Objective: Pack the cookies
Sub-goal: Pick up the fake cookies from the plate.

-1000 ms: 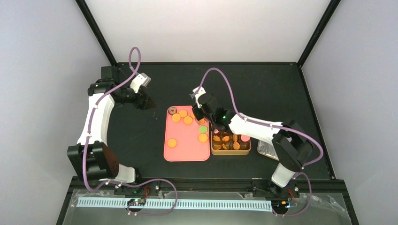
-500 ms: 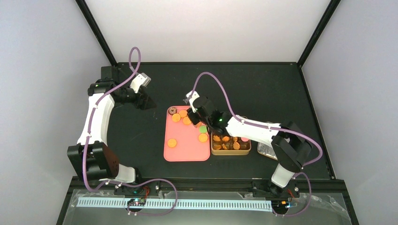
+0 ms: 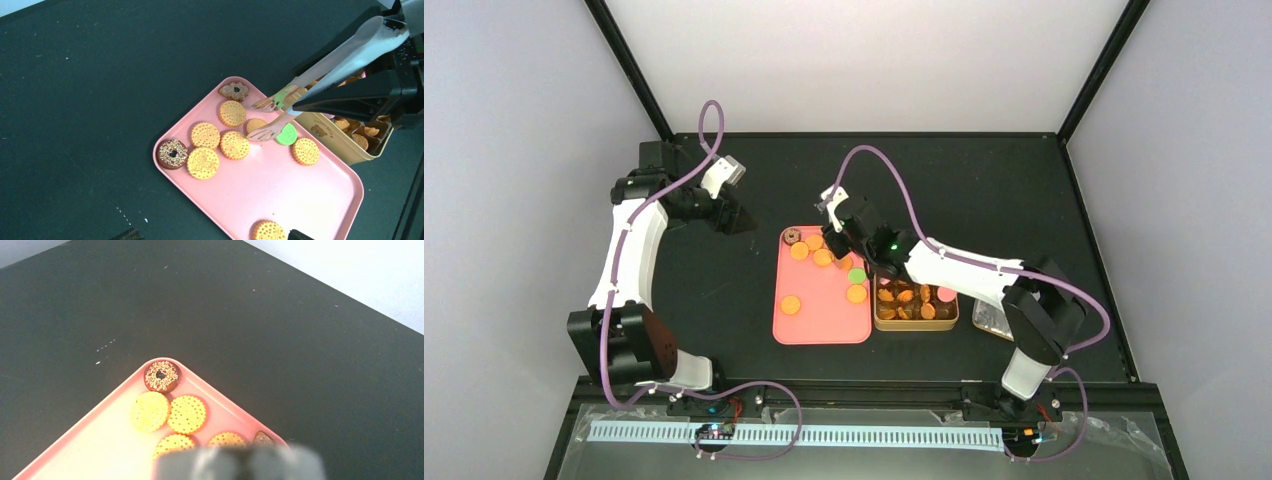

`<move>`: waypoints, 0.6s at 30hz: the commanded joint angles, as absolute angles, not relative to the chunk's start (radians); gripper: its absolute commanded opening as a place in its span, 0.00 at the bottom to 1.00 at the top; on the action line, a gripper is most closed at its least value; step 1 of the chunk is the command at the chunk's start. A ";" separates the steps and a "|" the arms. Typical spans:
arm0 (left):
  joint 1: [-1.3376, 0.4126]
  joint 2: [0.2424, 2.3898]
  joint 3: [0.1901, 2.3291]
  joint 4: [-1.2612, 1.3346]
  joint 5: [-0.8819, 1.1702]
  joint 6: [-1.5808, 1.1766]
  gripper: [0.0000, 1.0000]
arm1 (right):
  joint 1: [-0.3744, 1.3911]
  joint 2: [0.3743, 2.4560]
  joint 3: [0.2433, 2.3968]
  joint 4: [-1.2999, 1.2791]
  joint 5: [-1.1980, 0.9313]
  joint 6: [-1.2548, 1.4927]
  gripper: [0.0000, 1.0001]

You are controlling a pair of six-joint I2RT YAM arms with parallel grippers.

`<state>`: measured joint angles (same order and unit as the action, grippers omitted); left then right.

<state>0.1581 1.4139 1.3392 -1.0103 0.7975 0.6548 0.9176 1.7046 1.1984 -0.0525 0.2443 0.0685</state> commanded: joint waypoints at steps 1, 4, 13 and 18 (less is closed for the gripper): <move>0.168 1.408 1.386 -1.040 0.816 0.676 0.78 | 0.910 1.729 1.186 -0.005 0.223 0.073 0.41; 0.168 1.408 1.387 -1.041 0.817 0.678 0.78 | 0.910 1.745 1.170 0.001 0.211 0.081 0.41; 0.168 1.410 1.391 -1.043 0.816 0.679 0.78 | 0.910 1.705 1.107 0.011 0.116 0.142 0.40; 0.167 1.413 1.391 -1.042 0.829 0.677 0.78 | 0.910 1.655 1.058 0.009 0.110 0.155 0.40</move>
